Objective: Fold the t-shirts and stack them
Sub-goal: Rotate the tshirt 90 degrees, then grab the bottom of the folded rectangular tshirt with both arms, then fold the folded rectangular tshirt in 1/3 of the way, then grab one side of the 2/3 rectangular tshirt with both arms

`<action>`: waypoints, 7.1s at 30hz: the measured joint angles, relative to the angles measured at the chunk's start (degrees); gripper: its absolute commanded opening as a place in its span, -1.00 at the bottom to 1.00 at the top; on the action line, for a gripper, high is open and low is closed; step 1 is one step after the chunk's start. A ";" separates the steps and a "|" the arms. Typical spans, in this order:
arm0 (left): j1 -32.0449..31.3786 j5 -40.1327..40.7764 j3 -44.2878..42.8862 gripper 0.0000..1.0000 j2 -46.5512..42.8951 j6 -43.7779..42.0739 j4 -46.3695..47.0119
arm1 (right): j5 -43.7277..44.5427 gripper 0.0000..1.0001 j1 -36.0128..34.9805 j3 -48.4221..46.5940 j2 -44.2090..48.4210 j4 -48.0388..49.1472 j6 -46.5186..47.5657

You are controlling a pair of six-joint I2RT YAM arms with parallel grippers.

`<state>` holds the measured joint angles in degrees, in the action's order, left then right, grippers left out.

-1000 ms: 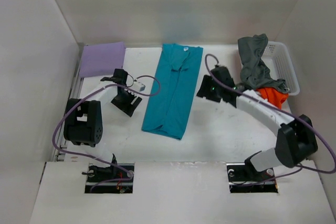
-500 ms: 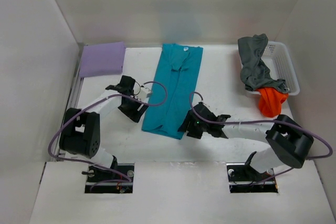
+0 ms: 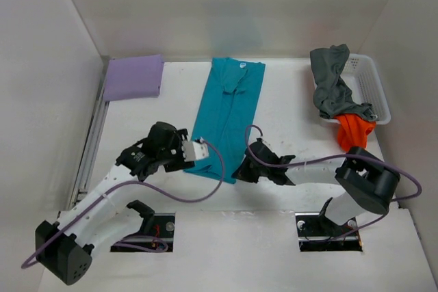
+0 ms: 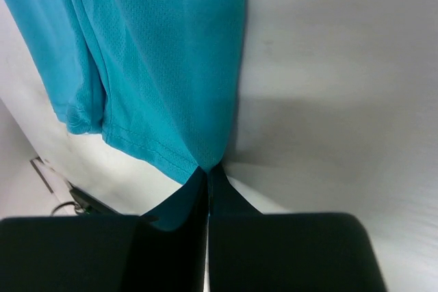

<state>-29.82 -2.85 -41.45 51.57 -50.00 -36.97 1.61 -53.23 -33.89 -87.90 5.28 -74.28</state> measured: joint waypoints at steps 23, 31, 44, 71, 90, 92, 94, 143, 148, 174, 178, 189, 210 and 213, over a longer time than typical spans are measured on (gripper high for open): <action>-33.75 -1.49 14.51 0.34 8.74 -24.11 5.14 | -1.77 -0.37 2.97 23.56 32.33 -2.38 2.21; -34.05 -1.95 14.29 -0.16 12.90 -23.78 12.70 | -1.86 -0.26 2.93 23.87 36.24 -6.49 2.27; -35.56 -2.01 15.63 0.06 12.02 -23.89 14.49 | -2.47 -0.25 2.56 22.21 33.77 -6.82 2.45; -28.79 -3.96 5.31 -0.97 17.25 -17.70 5.55 | -3.87 -0.92 1.42 10.78 31.67 -13.51 4.39; -1.55 -11.04 -31.71 -0.92 42.05 -11.85 2.19 | -12.79 -0.91 26.27 -22.38 6.67 -23.30 28.17; -0.66 -11.23 -34.64 -0.91 45.90 -11.56 2.34 | -13.25 -0.91 28.02 -24.96 3.65 -23.32 29.46; -0.09 -11.37 -36.72 -0.91 49.11 -11.32 2.89 | -13.62 -0.91 29.62 -27.34 0.94 -23.32 30.51; 0.20 -10.58 -18.05 0.33 39.52 -16.55 14.86 | -14.47 0.22 33.16 -24.92 -6.86 -22.75 38.45; -1.44 -10.21 -11.69 0.32 42.01 -16.61 13.68 | -13.84 0.19 31.12 -18.95 -6.73 -21.35 35.45; -2.91 -7.96 -13.35 -0.80 47.01 -13.66 21.77 | -14.88 -0.91 29.53 -13.22 -7.72 -12.35 26.23; -3.02 -7.87 -13.27 -0.94 47.10 -12.39 21.84 | -15.30 -1.00 29.53 -13.14 -7.76 -12.17 25.99; -8.81 -5.88 -7.21 -0.97 35.89 -7.67 11.02 | -14.82 -1.00 21.35 -5.14 7.54 -16.52 24.94; -12.33 -17.59 -36.37 -0.86 24.72 12.20 -34.34 | -2.69 -1.00 -3.58 -14.82 37.20 -51.71 8.68; -9.94 -18.14 -36.37 -0.85 30.18 12.57 -32.26 | -4.31 -1.00 3.45 -13.07 36.57 -50.62 11.34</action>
<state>-39.77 -20.99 -77.82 81.76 -37.43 -69.23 -2.70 -49.78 -46.96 -51.33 -45.34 -62.94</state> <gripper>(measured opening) 0.074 0.010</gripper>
